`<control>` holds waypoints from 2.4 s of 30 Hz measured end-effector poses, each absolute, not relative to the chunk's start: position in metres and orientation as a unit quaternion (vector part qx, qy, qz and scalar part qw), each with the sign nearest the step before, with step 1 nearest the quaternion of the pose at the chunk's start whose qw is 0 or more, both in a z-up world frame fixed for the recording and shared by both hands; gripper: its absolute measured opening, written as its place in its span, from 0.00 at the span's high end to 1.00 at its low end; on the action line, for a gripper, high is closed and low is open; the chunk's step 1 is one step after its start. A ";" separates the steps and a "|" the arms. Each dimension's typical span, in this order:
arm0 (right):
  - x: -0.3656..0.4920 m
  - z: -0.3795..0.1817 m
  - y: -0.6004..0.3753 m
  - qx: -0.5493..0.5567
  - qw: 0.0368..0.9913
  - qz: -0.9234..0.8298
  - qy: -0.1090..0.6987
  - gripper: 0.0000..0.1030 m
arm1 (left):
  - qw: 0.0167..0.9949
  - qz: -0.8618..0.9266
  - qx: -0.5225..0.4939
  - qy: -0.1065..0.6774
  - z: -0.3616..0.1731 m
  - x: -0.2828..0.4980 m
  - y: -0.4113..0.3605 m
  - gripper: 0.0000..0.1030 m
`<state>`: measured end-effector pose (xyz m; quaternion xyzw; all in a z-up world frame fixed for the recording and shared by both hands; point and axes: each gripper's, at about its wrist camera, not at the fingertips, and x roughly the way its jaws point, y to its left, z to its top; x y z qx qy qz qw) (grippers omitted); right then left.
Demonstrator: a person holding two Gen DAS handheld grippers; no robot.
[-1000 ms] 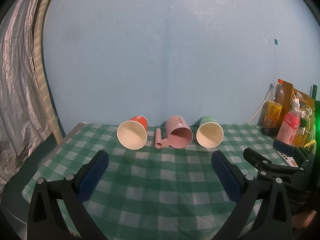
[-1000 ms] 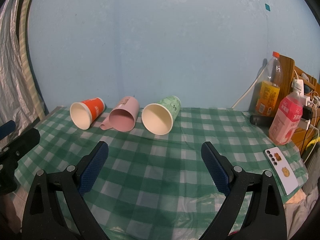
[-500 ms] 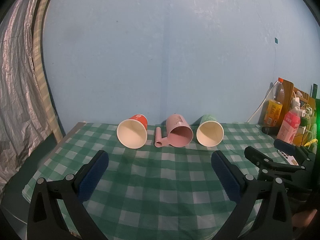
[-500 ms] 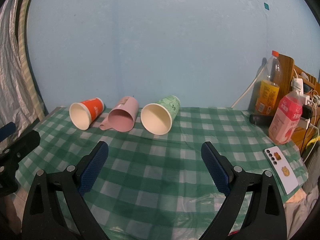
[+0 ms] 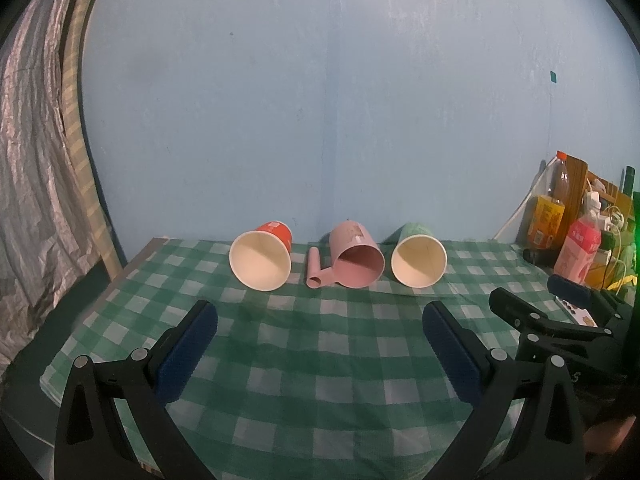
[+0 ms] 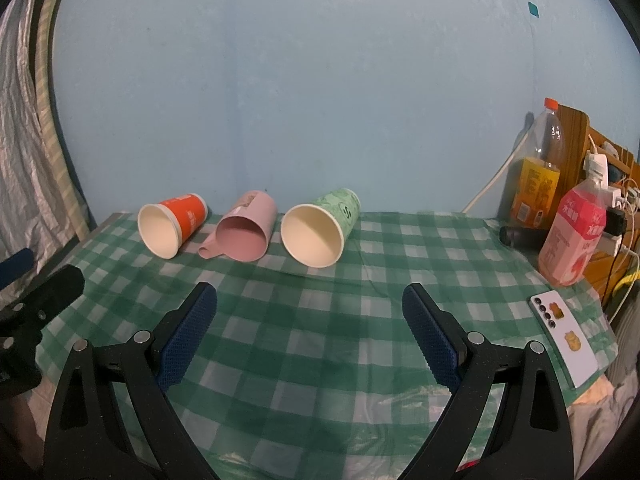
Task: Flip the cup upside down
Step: 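Move the right tool toward the pink mug and close its fingers around it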
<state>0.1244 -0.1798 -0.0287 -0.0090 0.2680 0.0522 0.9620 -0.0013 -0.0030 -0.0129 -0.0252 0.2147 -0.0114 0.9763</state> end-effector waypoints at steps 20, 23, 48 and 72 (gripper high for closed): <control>0.180 -0.001 -0.198 0.009 0.954 0.080 0.287 0.10 | 0.945 -0.043 -0.034 0.324 0.018 0.107 -0.002 0.00; 0.194 0.007 -0.197 0.003 0.953 0.084 0.290 0.10 | 0.939 -0.051 -0.038 0.339 0.021 0.128 -0.005 0.00; 0.356 -0.002 -0.215 0.122 0.857 0.172 0.469 0.10 | 0.866 -0.014 -0.016 0.500 -0.032 0.301 -0.048 0.00; 0.360 -0.043 -0.238 0.150 0.841 0.152 0.497 0.10 | 0.790 -0.038 -0.039 0.611 -0.093 0.382 -0.046 0.28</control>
